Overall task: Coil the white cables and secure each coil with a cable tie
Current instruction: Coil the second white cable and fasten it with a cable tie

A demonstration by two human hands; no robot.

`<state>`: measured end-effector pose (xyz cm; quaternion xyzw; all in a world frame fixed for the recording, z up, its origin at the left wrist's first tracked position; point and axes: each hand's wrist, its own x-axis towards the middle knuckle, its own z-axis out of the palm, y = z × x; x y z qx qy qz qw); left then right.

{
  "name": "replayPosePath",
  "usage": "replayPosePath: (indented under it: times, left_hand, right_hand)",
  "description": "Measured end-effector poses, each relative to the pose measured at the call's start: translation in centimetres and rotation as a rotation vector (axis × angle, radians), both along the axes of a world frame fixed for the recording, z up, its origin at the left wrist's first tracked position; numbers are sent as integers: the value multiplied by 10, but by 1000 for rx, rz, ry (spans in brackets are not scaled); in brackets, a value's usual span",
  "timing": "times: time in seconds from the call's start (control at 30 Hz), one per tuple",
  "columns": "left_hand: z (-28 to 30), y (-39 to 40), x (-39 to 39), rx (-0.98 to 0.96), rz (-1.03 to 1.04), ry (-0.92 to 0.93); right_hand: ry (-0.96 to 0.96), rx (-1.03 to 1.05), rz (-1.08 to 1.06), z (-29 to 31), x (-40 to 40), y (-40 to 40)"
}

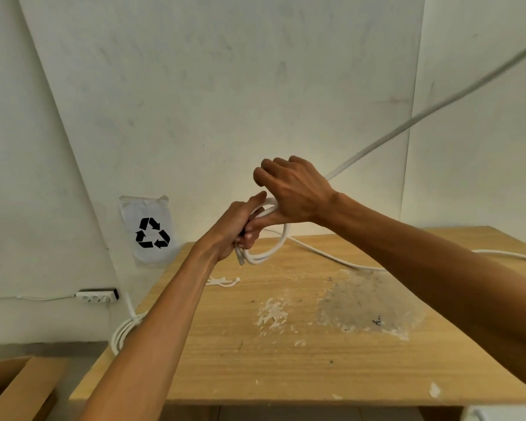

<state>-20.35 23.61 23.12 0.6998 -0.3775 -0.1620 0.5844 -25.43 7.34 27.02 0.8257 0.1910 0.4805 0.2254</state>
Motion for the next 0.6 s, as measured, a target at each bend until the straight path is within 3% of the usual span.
replayPosePath:
  times: [0.23,0.47,0.6]
  left_hand:
    - [-3,18,23,136,-18,41]
    - [-10,29,31,113,-197,261]
    - [-9,34,35,-53,-425,477]
  right_hand:
    - [479,281,-62,-8,0,-17]
    - [427,308,-64,-16,7,-9]
    - [325,367,68,-8,9,0]
